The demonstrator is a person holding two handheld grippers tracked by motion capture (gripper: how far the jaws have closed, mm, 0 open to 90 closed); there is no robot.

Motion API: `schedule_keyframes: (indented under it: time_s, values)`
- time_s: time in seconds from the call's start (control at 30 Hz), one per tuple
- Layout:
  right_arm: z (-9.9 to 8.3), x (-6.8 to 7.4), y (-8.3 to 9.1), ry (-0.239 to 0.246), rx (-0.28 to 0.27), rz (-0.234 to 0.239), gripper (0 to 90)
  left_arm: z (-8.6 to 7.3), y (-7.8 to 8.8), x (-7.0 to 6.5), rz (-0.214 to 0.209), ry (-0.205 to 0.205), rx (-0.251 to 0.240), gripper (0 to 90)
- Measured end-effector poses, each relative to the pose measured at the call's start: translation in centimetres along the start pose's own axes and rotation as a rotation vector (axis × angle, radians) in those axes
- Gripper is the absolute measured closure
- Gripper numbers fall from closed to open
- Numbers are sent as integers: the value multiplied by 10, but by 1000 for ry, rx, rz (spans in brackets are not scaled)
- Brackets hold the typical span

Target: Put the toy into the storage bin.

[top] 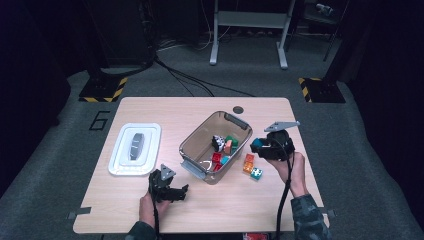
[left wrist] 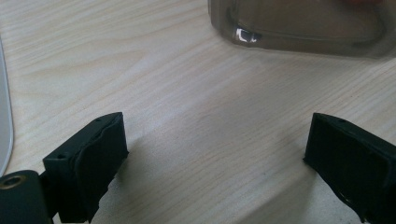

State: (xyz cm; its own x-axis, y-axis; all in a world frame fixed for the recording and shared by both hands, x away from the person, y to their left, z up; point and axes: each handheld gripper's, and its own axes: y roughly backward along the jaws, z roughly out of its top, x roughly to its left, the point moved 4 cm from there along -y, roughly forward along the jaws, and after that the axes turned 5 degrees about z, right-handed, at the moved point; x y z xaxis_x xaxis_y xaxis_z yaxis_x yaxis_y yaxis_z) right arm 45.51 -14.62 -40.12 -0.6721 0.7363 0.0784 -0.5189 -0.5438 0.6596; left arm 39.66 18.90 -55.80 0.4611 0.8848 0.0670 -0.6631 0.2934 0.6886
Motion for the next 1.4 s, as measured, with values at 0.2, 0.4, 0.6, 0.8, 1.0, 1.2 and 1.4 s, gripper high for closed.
schedule_keyframes:
  time_s: [0.2,0.4,0.6,0.8,1.0,1.2,1.4]
  values:
    - [23,2,-2,17,-8,10,571,0,0,0,0,0,0,54]
    - [42,9,-14,45,3,31,571,0,0,0,0,0,0,54]
    - [49,16,-35,67,56,52,570,0,0,0,0,1,1,54]
    - [47,19,-51,66,108,66,569,0,0,0,0,1,2,54]
    - [43,17,-54,66,133,63,566,0,0,0,0,1,2,54]
    - [41,17,-53,57,143,63,521,0,0,0,0,1,2,54]
    - [40,18,-48,42,111,59,328,0,0,0,0,0,0,54]
